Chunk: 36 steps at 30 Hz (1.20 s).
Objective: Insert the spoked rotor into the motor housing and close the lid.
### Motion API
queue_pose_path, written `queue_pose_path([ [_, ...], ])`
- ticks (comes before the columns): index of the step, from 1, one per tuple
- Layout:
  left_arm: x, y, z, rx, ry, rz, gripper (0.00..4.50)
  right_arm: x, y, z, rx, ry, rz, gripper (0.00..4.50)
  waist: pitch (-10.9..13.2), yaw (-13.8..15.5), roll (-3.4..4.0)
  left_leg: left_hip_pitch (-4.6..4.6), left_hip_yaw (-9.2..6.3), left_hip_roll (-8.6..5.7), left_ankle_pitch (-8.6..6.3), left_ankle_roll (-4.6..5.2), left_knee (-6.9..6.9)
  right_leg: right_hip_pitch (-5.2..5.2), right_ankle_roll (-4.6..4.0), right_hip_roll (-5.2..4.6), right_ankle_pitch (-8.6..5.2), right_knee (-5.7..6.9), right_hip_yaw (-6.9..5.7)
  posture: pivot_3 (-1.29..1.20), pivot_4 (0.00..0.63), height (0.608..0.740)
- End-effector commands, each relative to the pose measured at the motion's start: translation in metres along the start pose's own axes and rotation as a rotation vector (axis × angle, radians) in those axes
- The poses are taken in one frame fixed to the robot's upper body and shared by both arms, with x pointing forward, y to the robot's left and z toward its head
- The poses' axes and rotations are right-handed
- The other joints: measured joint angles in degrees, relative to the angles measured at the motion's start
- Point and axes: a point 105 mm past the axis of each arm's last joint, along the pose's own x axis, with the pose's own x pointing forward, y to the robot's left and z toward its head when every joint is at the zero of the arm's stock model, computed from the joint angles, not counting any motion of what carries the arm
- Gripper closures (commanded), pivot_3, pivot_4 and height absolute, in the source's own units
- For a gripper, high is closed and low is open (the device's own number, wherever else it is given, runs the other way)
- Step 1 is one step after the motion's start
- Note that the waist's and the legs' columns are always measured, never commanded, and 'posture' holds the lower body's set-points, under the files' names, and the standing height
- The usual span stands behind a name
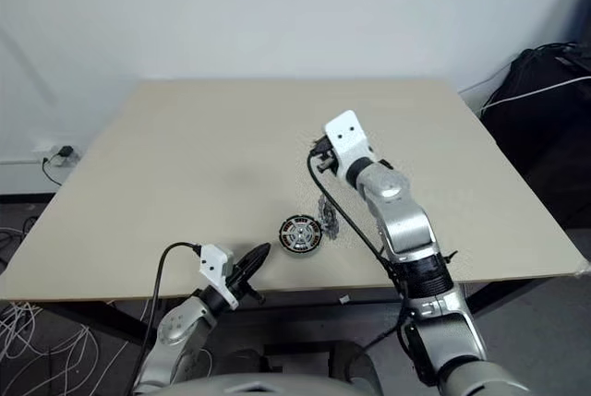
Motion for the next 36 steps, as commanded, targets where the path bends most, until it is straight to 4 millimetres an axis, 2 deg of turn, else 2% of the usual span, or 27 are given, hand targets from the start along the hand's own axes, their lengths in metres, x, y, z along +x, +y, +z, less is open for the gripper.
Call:
queue_pose_path([
  [1, 0.004, -0.001, 0.015, 0.013, -0.053, -0.005, 4.5, -0.002, -0.008, -0.006, -0.059, 0.021, -0.04, 4.35, 0.0, 0.0, 0.0, 0.0, 0.0, 0.0, 0.0, 0.0, 0.0, 0.0, -0.01, 0.0, 0.0, 0.0, 0.0, 0.0, 0.0, 0.74],
  [2, 0.004, -0.001, 0.015, 0.013, -0.053, -0.005, 4.5, -0.003, -0.009, -0.01, -0.076, 0.033, -0.041, 4.48, 0.0, -0.04, 0.01, 0.0, -0.02, 0.01, 0.0, 0.0, 0.0, 0.0, 0.0, 0.0, 0.0, 0.0, 0.0, 0.0, 0.0, 0.74],
  [5, 0.003, 0.0, 0.015, 0.014, -0.054, 0.0, 4.5, -0.01, -0.005, -0.033, -0.132, 0.11, 0.004, 4.48, 0.0, 0.02, 0.01, 0.01, -0.1, 0.01, -0.13, 0.23, 0.0, 0.0, 0.0, 0.01, 0.0, 0.0, 0.04, 0.0, 0.0, 0.74],
  [9, 0.003, 0.0, 0.014, 0.017, -0.054, 0.003, 4.5, -0.021, 0.009, -0.056, -0.187, 0.187, 0.099, 4.48, 0.0, 0.07, 0.02, 0.02, -0.13, 0.01, -0.17, 0.32, 0.0, 0.03, 0.0, 0.01, 0.0, -0.05, 0.08, 0.0, 0.0, 0.74],
  [16, 0.003, 0.001, 0.013, 0.017, -0.049, 0.0, 4.5, -0.045, 0.035, -0.079, -0.197, 0.294, 0.299, 4.48, 0.0, 0.09, 0.02, 0.05, -0.15, 0.01, -0.18, 0.34, 0.0, 0.04, 0.0, 0.01, 0.0, -0.05, 0.09, 0.0, 0.0, 0.74],
  [25, 0.002, 0.002, 0.01, 0.011, -0.042, -0.004, 4.5, -0.055, 0.051, -0.074, -0.155, 0.3, 0.386, 4.48, -0.01, 0.18, 0.01, 0.08, -0.15, 0.01, -0.18, 0.34, 0.01, 0.06, 0.0, 0.01, 0.0, -0.06, 0.09, 0.0, 0.0, 0.74],
  [30, 0.002, 0.003, 0.009, 0.01, -0.043, -0.003, 4.5, -0.054, 0.059, -0.065, -0.127, 0.274, 0.428, 4.48, -0.01, 0.24, 0.0, 0.08, -0.16, 0.01, -0.18, 0.34, 0.0, 0.06, 0.0, 0.01, 0.0, -0.06, 0.07, 0.0, 0.0, 0.74],
  [36, 0.002, 0.003, 0.01, 0.009, -0.043, -0.005, 4.5, -0.051, 0.079, -0.055, -0.128, 0.239, 0.51, 4.48, -0.01, 0.09, 0.01, 0.08, -0.16, 0.02, -0.18, 0.33, 0.0, 0.05, 0.0, 0.02, 0.0, -0.05, 0.06, 0.0, 0.0, 0.74],
])
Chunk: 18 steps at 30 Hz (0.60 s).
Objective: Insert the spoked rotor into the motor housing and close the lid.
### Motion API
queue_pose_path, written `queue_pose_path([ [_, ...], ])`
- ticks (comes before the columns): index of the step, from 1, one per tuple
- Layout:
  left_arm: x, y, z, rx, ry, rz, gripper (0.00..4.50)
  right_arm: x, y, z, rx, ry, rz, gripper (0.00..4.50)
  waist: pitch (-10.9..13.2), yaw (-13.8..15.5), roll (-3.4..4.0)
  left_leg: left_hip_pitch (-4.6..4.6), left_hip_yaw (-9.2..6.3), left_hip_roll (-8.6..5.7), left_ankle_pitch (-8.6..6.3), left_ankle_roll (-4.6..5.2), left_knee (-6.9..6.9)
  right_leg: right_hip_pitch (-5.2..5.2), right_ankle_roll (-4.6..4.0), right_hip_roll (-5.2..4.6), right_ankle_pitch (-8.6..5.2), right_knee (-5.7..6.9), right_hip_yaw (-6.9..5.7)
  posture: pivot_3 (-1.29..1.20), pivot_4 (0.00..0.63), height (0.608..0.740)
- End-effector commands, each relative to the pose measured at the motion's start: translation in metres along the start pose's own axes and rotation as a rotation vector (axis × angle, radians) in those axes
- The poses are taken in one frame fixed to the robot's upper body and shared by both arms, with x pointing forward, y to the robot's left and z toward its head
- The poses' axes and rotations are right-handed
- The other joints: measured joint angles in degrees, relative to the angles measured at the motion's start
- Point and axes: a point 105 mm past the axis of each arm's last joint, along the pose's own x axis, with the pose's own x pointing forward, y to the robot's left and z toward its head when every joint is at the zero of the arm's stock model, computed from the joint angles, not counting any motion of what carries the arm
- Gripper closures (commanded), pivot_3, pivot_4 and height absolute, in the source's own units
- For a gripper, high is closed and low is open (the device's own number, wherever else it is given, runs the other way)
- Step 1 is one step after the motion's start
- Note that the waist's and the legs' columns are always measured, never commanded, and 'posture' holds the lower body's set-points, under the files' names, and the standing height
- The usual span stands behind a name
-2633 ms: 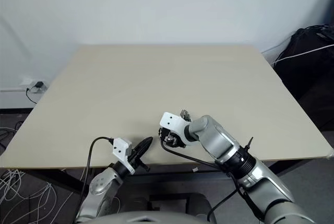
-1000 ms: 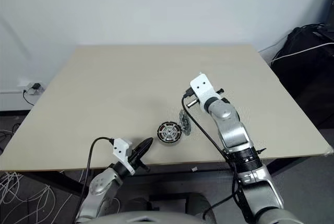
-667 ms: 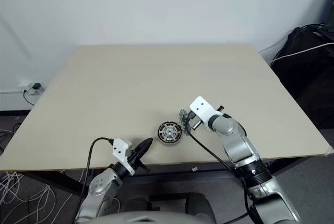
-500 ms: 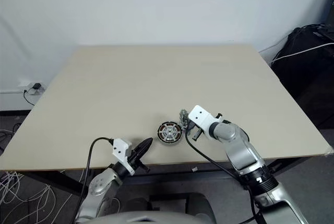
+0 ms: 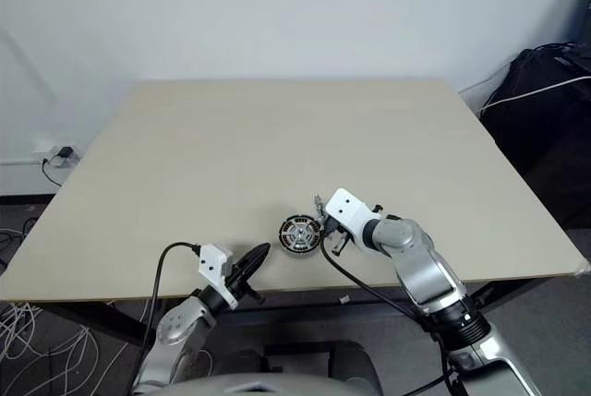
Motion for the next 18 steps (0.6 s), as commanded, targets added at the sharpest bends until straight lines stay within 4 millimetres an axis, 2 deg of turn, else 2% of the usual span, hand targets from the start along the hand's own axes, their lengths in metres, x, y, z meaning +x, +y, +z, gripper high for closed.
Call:
queue_pose_path([
  [1, 0.003, 0.001, 0.009, 0.005, -0.04, -0.006, 4.5, 0.002, 0.008, 0.027, -0.048, -0.078, 0.039, 4.48, 0.0, -0.03, 0.0, 0.0, 0.01, 0.0, 0.0, 0.0, 0.0, 0.0, 0.0, 0.0, 0.0, 0.0, 0.0, 0.0, 0.0, 0.74],
  [7, 0.002, 0.002, 0.008, 0.003, -0.04, 0.0, 4.5, 0.011, 0.015, 0.031, -0.046, -0.085, 0.064, 4.48, -0.01, 0.03, -0.02, 0.01, 0.0, 0.0, 0.0, 0.0, 0.0, 0.02, 0.0, 0.0, 0.0, 0.0, -0.01, 0.0, 0.0, 0.74],
  [18, 0.002, 0.003, 0.007, 0.009, -0.039, -0.002, 4.5, 0.02, 0.023, 0.026, 0.002, -0.074, 0.083, 4.48, -0.02, 0.01, -0.02, 0.01, 0.01, -0.01, 0.0, -0.01, 0.0, 0.03, 0.0, 0.0, 0.0, 0.0, -0.01, 0.0, 0.0, 0.74],
])
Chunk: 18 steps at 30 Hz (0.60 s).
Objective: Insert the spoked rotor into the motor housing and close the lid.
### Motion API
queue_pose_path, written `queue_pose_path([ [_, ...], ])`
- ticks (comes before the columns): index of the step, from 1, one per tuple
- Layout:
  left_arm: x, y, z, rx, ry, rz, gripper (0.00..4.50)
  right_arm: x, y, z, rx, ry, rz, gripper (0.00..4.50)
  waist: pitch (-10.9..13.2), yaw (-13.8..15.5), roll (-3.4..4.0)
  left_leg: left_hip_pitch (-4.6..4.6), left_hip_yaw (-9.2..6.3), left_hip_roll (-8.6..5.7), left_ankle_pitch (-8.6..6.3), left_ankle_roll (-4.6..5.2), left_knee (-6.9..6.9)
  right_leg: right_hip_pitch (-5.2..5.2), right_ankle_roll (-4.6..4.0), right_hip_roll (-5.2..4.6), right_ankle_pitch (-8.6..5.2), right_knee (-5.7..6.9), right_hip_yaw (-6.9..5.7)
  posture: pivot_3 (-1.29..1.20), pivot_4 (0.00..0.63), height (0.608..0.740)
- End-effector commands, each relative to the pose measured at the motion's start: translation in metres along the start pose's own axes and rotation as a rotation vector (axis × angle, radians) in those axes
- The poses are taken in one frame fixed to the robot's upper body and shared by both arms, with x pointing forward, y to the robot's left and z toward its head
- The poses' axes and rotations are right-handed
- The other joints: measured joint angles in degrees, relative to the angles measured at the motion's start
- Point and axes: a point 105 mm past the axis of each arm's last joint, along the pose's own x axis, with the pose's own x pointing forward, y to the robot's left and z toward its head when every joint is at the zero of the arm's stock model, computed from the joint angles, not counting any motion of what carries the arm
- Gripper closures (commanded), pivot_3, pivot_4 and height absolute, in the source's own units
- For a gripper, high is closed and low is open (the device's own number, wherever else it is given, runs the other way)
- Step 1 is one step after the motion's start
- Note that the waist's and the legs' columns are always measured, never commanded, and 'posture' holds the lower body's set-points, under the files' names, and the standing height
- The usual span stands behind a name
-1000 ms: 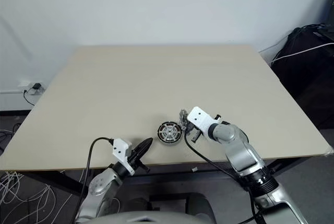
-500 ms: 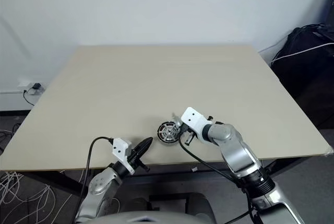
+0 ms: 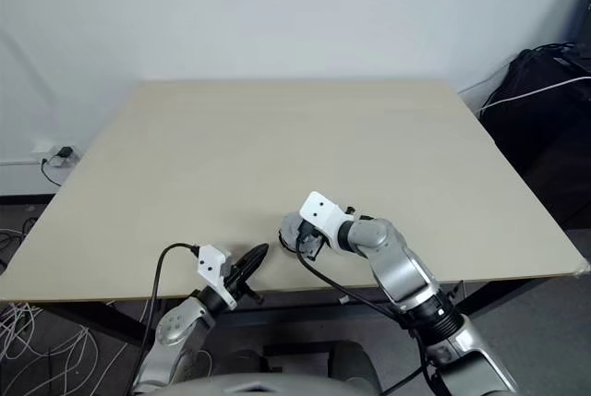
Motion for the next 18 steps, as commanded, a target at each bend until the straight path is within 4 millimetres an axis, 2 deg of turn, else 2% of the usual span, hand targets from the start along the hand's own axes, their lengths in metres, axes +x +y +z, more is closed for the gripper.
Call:
queue_pose_path([
  [1, 0.004, 0.0, 0.012, 0.017, -0.051, -0.018, 4.5, 0.001, 0.0, 0.005, 0.009, -0.02, 0.002, 4.48, 0.0, 0.01, 0.0, 0.0, 0.0, 0.0, 0.0, 0.0, 0.0, 0.0, 0.0, 0.0, 0.0, 0.0, 0.0, 0.0, 0.0, 0.74],
  [15, 0.005, -0.003, 0.017, 0.027, -0.058, -0.022, 4.5, 0.017, 0.008, -0.007, 0.105, 0.004, 0.012, 4.48, -0.1, -0.01, 0.02, 0.06, 0.0, 0.0, 0.01, -0.01, 0.0, 0.05, 0.01, 0.0, 0.01, 0.01, 0.0, 0.0, 0.0, 0.74],
  [18, 0.005, -0.003, 0.017, 0.031, -0.06, -0.021, 4.5, 0.012, 0.009, 0.012, 0.121, -0.123, 0.023, 4.48, -0.13, -0.01, -0.01, 0.1, 0.0, 0.0, 0.0, -0.01, 0.0, 0.09, 0.01, 0.0, 0.01, 0.01, 0.0, 0.0, 0.0, 0.74],
])
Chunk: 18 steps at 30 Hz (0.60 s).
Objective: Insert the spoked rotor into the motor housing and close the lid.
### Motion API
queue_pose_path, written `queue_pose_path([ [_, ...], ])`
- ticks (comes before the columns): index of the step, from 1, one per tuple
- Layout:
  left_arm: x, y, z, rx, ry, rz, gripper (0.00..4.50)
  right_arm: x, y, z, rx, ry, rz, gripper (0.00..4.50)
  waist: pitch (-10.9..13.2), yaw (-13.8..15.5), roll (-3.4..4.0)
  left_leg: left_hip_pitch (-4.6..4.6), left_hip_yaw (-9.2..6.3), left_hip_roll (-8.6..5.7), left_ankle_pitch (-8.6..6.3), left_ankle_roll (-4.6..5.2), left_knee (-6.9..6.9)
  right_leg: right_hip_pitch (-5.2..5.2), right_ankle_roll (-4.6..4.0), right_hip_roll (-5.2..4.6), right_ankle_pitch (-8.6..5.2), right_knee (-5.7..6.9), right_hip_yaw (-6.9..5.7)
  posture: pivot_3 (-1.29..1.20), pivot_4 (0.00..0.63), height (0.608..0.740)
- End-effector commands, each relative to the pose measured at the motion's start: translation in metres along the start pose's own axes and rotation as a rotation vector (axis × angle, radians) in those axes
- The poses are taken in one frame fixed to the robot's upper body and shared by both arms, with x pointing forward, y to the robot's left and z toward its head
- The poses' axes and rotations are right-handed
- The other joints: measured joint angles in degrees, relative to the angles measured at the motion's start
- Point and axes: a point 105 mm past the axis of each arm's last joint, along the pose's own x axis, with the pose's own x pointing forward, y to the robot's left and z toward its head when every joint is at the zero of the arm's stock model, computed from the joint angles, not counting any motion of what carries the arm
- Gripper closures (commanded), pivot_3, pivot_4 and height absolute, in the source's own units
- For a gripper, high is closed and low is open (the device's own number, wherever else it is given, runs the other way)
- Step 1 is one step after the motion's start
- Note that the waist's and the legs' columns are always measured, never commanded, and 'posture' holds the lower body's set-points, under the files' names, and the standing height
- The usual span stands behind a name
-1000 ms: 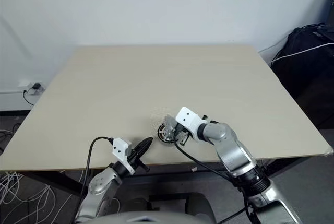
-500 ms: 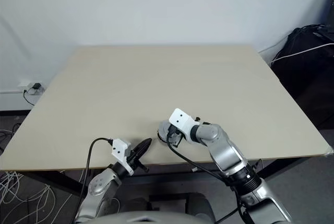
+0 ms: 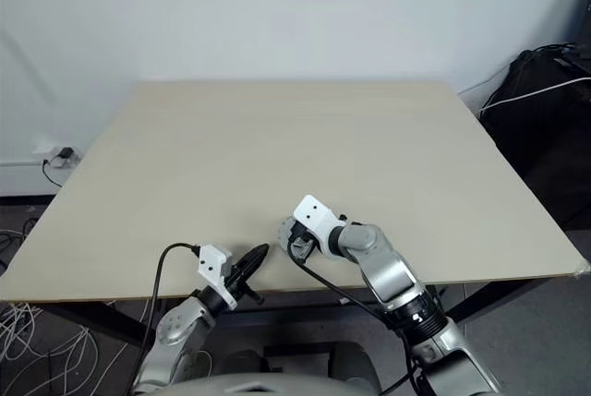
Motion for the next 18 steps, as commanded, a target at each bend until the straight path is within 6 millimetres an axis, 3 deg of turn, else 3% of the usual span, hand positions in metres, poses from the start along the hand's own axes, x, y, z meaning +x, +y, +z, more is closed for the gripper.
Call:
queue_pose_path([
  [1, 0.004, -0.003, 0.016, 0.026, -0.058, -0.017, 4.5, -0.008, 0.001, 0.026, 0.01, -0.159, 0.028, 4.48, 0.0, 0.01, 0.0, 0.0, 0.0, 0.0, 0.0, 0.0, 0.0, 0.0, 0.0, 0.0, 0.0, 0.0, 0.0, 0.0, 0.0, 0.74],
  [2, 0.004, -0.002, 0.016, 0.026, -0.058, -0.017, 4.5, -0.011, 0.002, 0.03, 0.005, -0.189, 0.043, 4.48, 0.01, 0.01, 0.0, 0.0, 0.0, 0.0, 0.0, 0.0, 0.0, 0.0, 0.0, 0.0, 0.0, 0.0, 0.0, 0.0, 0.0, 0.74],
  [5, 0.004, -0.003, 0.017, 0.027, -0.059, -0.02, 4.5, -0.017, 0.0, 0.036, -0.01, -0.228, 0.062, 3.91, 0.01, 0.01, 0.0, -0.03, 0.0, -0.01, 0.0, 0.01, 0.0, -0.02, 0.01, 0.0, 0.0, -0.01, 0.0, 0.0, 0.0, 0.74],
  [16, 0.006, -0.006, 0.021, 0.041, -0.062, -0.047, 4.5, -0.02, -0.009, 0.031, 0.029, -0.218, 0.148, 0.32, 0.0, 0.02, -0.01, -0.02, 0.01, -0.01, 0.0, 0.01, 0.0, -0.02, 0.0, 0.0, 0.01, 0.0, 0.01, 0.0, 0.0, 0.74],
  [17, 0.006, -0.006, 0.021, 0.041, -0.062, -0.051, 4.5, -0.02, -0.009, 0.029, 0.032, -0.21, 0.165, 0.03, 0.0, 0.06, -0.01, -0.02, 0.01, -0.01, 0.0, 0.01, 0.0, -0.01, 0.0, 0.0, 0.0, 0.0, 0.01, 0.0, 0.0, 0.74],
  [18, 0.006, -0.006, 0.021, 0.041, -0.061, -0.054, 4.5, -0.019, -0.01, 0.028, 0.034, -0.204, 0.175, 0.01, 0.0, 0.05, -0.01, -0.02, 0.0, -0.01, 0.0, 0.01, 0.0, -0.01, 0.0, 0.0, 0.0, 0.0, 0.01, 0.0, 0.0, 0.74],
])
